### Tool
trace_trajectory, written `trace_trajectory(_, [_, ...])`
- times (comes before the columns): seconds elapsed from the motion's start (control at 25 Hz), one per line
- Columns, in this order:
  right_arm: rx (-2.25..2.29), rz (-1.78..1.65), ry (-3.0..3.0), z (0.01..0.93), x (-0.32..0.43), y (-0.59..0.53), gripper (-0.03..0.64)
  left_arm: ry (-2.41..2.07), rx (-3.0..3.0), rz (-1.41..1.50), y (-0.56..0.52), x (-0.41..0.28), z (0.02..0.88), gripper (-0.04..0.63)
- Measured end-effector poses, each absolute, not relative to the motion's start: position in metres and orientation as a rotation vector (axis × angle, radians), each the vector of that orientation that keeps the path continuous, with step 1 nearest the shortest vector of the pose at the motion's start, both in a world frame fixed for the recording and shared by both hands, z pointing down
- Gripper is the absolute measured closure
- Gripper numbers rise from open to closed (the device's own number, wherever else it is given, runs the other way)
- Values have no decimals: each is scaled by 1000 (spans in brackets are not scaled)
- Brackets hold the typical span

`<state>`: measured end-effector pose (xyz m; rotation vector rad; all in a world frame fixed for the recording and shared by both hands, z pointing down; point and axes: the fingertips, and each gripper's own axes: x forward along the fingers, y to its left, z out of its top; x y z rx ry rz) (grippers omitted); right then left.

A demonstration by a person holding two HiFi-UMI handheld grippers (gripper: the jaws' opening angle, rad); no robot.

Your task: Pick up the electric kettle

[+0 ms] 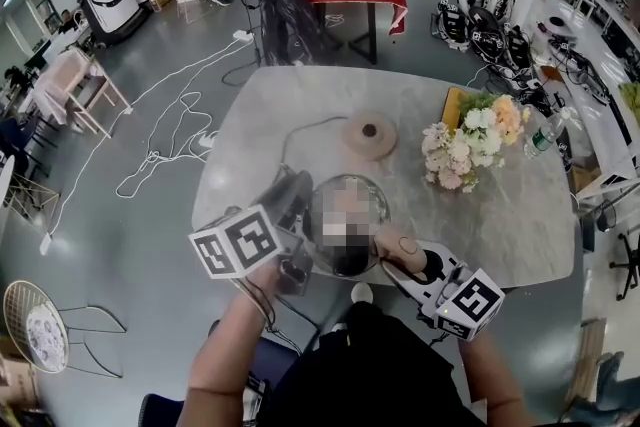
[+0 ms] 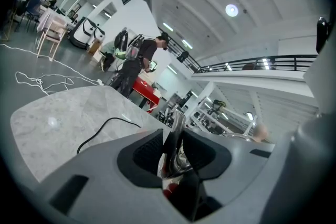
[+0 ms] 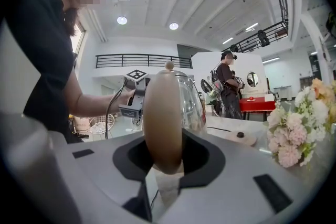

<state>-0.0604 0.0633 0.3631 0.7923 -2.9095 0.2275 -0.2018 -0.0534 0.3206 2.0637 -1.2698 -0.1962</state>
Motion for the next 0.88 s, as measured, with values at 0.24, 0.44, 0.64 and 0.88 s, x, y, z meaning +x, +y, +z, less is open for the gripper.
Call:
trace_trajectory(0.24, [795,232,-2899,366,-62,68,522,-1262,2060,-203,-48,-203,324,485])
trace_trajectory(0.44, [779,234,-2891,366,-64,66,522,-1261,2054,-206,-50,-206,325,485])
trace_trajectory(0.64, [773,246,-2889,366,-68,65,522,-1260,2048,-214,-50,-210,325,485])
trace_trajectory(0.88, [771,227,-2885,368,-69,60,522,-1270,2043,-233,-55,-212,326,485])
